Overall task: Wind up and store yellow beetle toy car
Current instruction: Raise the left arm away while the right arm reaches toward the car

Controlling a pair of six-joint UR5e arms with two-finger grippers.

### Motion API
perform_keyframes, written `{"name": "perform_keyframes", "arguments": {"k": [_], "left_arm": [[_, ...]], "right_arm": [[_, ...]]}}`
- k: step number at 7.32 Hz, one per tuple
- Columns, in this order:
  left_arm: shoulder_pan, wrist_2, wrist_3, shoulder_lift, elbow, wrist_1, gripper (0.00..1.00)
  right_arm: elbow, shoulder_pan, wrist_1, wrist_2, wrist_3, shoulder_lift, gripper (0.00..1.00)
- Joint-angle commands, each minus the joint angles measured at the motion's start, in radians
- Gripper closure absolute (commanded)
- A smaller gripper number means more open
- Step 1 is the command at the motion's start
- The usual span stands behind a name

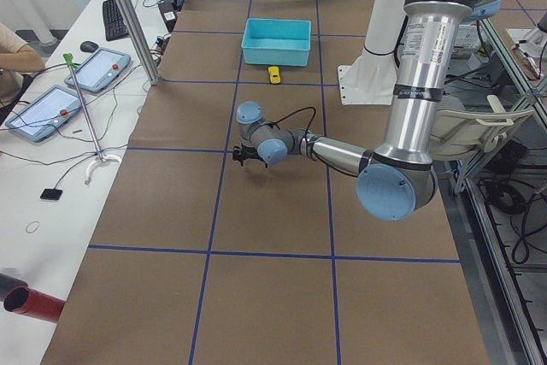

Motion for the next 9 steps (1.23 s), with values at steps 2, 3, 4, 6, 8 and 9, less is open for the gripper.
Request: {"name": "perform_keyframes", "arguments": {"k": [2, 3, 4, 6, 8, 9], "left_arm": [[-0.077, -0.002, -0.122, -0.013, -0.010, 0.119, 0.00], [-0.108, -0.002, -0.273, -0.018, -0.068, 0.214, 0.00], [-0.134, -0.005, -0.499, -0.024, -0.146, 0.347, 0.00], [-0.237, -0.007, -0.781, -0.039, -0.185, 0.422, 0.00], [-0.326, -0.227, -0.930, -0.027, -0.184, 0.472, 0.00], [-0.384, -0.238, -0.931, -0.014, -0.181, 0.497, 0.00]], "right_arm": [[0.044, 0.002, -0.029, -0.006, 0.016, 0.055, 0.00], [0.046, 0.002, -0.115, -0.003, 0.016, 0.130, 0.00], [0.043, 0.000, -0.192, -0.003, 0.018, 0.222, 0.00], [0.088, -0.033, -0.331, 0.000, 0.016, 0.383, 0.00], [0.270, -0.132, -0.331, -0.022, 0.016, 0.388, 0.00], [0.332, -0.226, -0.333, -0.079, 0.016, 0.434, 0.00]]}}
